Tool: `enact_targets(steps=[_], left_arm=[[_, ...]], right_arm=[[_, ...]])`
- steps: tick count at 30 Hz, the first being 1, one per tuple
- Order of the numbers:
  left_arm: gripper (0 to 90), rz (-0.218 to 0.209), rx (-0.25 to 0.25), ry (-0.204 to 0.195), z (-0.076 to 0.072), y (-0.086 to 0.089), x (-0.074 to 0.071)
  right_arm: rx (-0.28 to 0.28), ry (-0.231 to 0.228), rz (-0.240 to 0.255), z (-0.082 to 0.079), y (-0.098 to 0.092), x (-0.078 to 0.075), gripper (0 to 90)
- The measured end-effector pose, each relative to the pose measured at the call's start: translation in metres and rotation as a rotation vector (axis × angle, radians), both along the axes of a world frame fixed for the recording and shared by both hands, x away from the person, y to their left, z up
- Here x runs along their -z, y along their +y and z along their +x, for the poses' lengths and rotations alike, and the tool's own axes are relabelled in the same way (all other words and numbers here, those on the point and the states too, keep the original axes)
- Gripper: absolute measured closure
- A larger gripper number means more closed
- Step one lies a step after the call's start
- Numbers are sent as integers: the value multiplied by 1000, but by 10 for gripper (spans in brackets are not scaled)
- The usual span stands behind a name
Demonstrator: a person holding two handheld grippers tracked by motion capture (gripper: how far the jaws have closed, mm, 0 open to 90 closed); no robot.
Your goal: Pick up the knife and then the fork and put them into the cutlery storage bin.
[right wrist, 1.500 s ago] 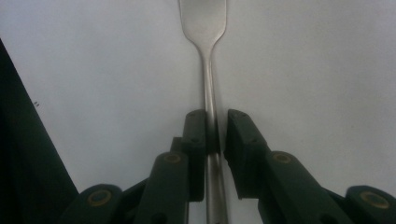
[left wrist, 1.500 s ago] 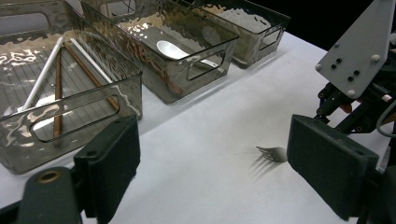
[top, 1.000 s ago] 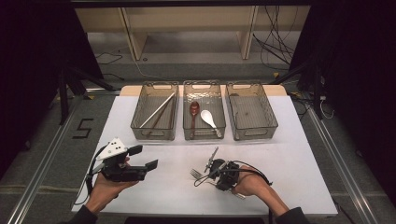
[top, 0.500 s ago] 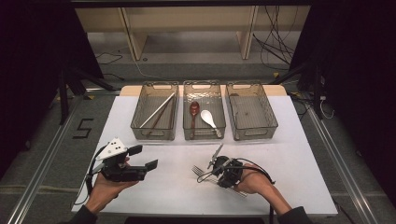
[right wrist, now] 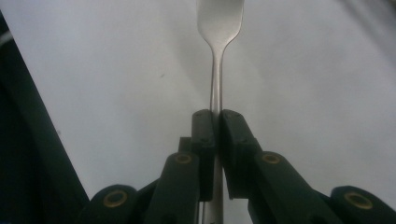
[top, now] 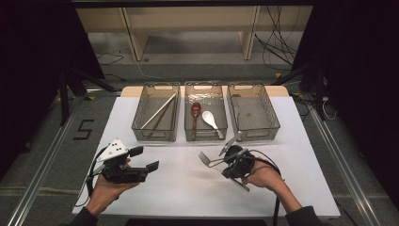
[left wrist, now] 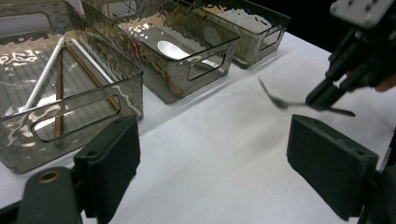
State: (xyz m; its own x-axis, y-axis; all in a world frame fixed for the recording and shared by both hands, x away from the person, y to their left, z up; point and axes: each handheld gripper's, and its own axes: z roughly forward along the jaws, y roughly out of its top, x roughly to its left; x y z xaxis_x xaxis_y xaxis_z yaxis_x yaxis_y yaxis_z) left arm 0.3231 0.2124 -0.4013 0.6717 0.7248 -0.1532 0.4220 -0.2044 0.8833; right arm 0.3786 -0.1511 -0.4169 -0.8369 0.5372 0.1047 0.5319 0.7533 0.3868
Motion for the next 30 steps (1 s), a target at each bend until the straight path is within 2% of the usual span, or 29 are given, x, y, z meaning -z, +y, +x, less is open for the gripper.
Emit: enact_targets(steps=[6, 14, 20, 30], left_arm=[[169, -5, -7, 1, 0, 0, 0], [168, -10, -9, 2, 1, 1, 0], [168, -12, -9, 2, 1, 1, 0], [168, -14, -8, 1, 1, 1, 0]], right_arm=[[123, -69, 114, 20, -32, -31, 849], [260, -133, 166, 46, -64, -49, 850], [338, -150, 204, 63, -76, -59, 850], [431, -190, 243, 91, -81, -76, 850]])
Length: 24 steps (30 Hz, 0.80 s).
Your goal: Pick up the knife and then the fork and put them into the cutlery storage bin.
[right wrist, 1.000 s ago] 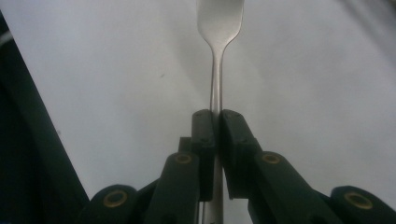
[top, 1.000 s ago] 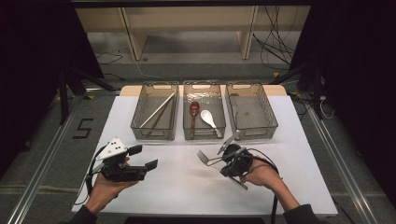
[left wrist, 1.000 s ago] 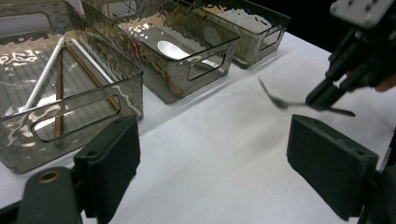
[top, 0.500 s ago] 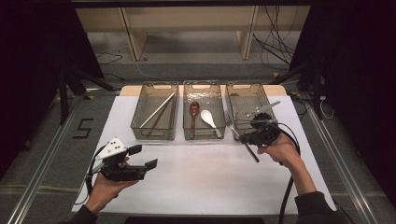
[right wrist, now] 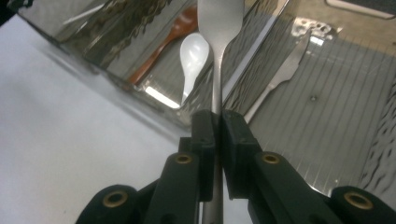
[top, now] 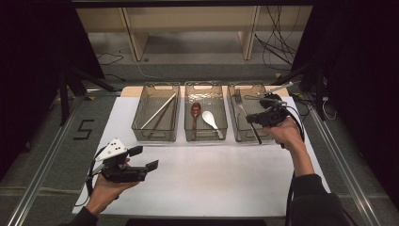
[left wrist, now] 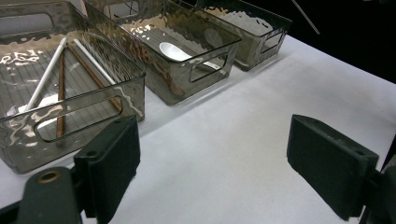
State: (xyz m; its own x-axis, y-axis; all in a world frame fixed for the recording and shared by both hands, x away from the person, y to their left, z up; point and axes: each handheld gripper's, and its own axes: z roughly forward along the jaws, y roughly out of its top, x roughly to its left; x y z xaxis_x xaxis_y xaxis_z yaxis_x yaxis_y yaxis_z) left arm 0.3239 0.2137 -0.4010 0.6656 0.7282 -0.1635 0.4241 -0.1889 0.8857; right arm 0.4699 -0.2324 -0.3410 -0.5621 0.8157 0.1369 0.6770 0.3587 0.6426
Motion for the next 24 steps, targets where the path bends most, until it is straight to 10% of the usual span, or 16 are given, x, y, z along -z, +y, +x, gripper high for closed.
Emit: enact_targets(steps=[24], left_arm=[[168, -3, 3, 0, 0, 0, 0]], right_arm=[[143, 12, 36, 50, -7, -11, 849]])
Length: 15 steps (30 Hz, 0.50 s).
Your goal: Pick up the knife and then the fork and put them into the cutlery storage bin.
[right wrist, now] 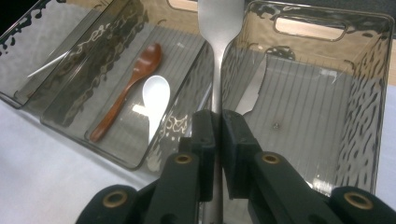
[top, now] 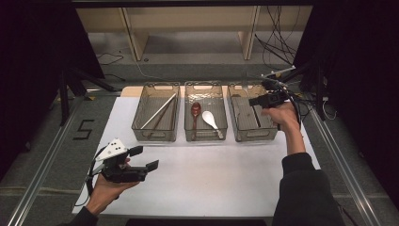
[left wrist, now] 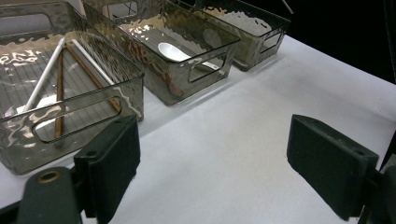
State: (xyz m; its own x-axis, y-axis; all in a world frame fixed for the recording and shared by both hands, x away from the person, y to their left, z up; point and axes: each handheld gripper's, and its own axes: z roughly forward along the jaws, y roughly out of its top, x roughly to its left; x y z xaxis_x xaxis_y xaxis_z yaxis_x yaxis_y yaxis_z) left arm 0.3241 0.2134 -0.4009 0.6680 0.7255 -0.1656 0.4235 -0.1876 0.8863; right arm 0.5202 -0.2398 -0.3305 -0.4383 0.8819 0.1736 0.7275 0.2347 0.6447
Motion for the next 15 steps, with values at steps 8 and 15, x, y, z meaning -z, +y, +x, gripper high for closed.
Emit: enact_targets(steps=[8, 15], left_arm=[[168, 0, 1, 0, 0, 0, 0], [167, 0, 2, 0, 0, 0, 0]], right_arm=[[28, 6, 7, 8, 0, 3, 849], [64, 20, 12, 17, -1, 9, 849]])
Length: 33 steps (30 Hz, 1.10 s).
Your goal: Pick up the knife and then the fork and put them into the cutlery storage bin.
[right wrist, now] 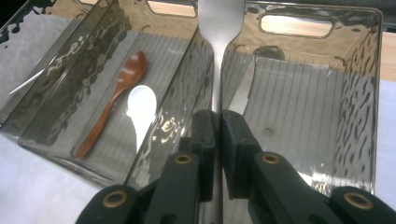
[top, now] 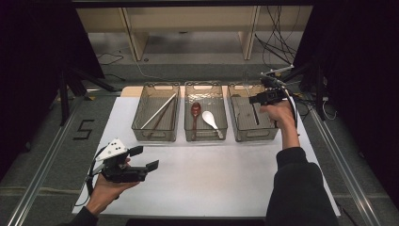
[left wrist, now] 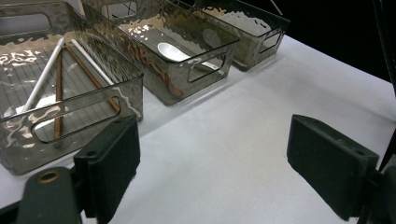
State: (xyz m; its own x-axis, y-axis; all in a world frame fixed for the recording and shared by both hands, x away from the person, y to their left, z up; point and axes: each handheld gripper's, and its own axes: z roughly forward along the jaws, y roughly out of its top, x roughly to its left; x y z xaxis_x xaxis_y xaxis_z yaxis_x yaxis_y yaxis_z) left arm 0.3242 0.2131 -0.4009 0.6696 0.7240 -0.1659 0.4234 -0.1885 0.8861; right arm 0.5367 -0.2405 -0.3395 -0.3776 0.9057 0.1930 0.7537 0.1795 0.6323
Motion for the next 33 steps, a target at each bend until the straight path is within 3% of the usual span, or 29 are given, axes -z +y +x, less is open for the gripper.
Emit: enact_targets(steps=[33], left_arm=[[167, -3, 2, -2, -1, -1, 0]], right_arm=[[54, 31, 18, 12, 22, 26, 846]])
